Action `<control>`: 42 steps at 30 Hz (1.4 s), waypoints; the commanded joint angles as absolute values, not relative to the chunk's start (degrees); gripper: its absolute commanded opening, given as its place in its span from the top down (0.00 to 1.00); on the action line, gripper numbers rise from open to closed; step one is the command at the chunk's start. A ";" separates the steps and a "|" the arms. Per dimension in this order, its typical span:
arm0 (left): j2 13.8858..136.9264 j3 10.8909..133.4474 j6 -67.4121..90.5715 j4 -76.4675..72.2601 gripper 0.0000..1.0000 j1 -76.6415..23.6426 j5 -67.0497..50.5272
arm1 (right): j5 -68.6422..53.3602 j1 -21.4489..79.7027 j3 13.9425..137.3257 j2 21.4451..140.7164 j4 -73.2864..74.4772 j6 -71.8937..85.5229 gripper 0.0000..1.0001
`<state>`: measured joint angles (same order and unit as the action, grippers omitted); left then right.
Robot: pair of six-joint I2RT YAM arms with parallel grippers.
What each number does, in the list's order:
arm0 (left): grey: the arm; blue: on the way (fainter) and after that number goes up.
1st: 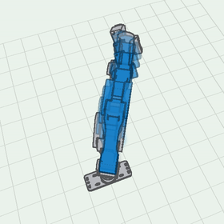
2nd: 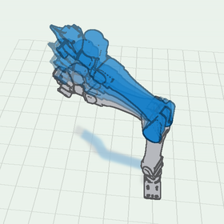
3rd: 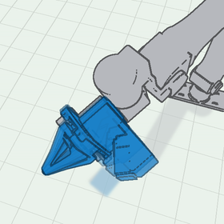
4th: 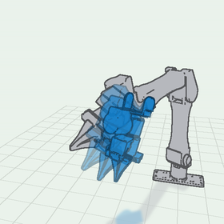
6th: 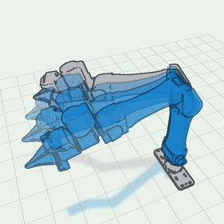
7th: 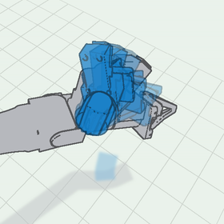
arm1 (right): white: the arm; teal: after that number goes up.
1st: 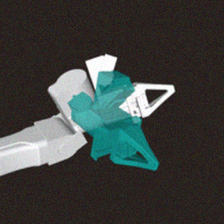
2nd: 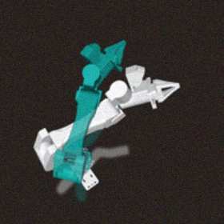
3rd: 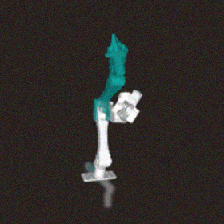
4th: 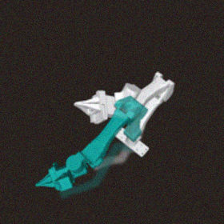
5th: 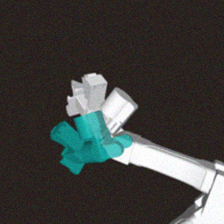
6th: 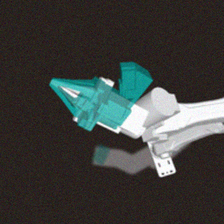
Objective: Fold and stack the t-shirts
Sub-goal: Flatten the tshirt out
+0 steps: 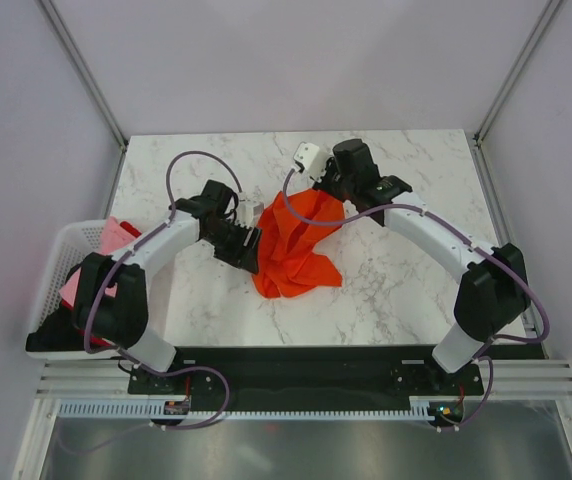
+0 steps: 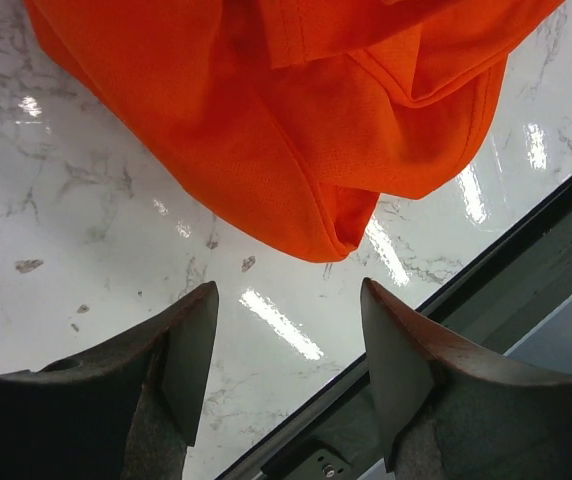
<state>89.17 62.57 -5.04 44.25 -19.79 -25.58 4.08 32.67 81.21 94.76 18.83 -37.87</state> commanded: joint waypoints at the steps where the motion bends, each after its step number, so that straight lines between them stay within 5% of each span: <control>1: 92.37 64.68 -3.34 42.01 0.34 -21.96 -26.37 | 5.36 31.99 81.04 93.08 17.58 -36.39 1.00; 11: 100.46 69.17 -3.51 43.33 0.41 -26.46 -24.70 | 5.36 31.38 78.40 92.02 16.88 -36.30 1.00; 18: 98.01 69.09 -4.48 46.05 0.98 -26.46 -22.24 | 5.89 28.92 77.26 90.44 16.26 -35.16 1.00; 28: 85.63 74.26 -15.53 48.43 0.98 -24.26 -13.36 | 7.03 23.73 73.83 79.82 19.33 -32.17 1.00; 35: 75.59 78.05 -23.20 52.47 0.98 -23.91 -18.80 | 1.32 22.41 66.72 62.16 36.72 -27.25 1.00; 42: 85.75 81.64 -28.82 50.98 0.98 -23.82 -16.79 | 2.63 22.33 60.21 57.02 35.96 -23.56 1.00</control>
